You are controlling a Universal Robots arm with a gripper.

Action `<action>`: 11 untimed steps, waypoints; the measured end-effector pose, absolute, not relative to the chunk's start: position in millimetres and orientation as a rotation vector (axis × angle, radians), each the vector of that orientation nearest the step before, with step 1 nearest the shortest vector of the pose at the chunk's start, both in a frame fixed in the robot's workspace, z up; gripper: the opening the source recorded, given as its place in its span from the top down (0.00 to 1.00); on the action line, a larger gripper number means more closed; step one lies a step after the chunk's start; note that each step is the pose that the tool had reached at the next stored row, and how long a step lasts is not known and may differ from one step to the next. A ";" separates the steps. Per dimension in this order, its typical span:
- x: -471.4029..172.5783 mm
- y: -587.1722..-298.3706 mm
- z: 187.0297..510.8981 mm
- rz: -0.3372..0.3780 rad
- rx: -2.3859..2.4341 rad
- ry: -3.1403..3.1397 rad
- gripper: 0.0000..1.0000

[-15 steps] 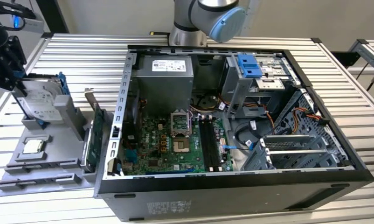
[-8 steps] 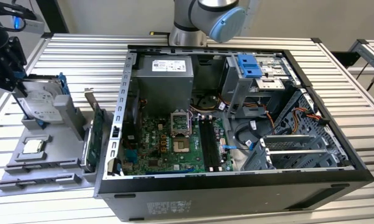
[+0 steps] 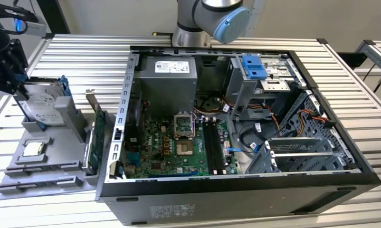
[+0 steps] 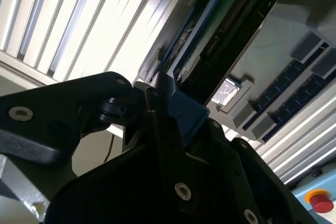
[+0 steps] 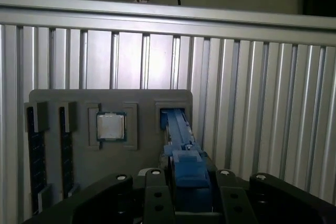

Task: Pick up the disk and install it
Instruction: 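Pick up the disk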

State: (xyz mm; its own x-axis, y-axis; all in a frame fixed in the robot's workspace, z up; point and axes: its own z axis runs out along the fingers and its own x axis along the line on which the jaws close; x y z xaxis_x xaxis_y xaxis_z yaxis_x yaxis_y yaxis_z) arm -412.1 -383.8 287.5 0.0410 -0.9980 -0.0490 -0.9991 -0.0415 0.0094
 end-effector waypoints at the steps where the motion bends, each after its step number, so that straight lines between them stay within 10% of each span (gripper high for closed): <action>1: -412.1 -383.8 285.6 0.063 -2.246 2.155 1.00; 11: -412.0 -383.8 276.5 0.045 -2.239 2.147 1.00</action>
State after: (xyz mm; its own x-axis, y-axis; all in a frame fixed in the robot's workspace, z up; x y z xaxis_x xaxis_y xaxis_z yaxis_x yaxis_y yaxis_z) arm -412.0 -383.8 276.5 0.0420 -0.9979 -0.0484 -0.9991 -0.0417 -0.0082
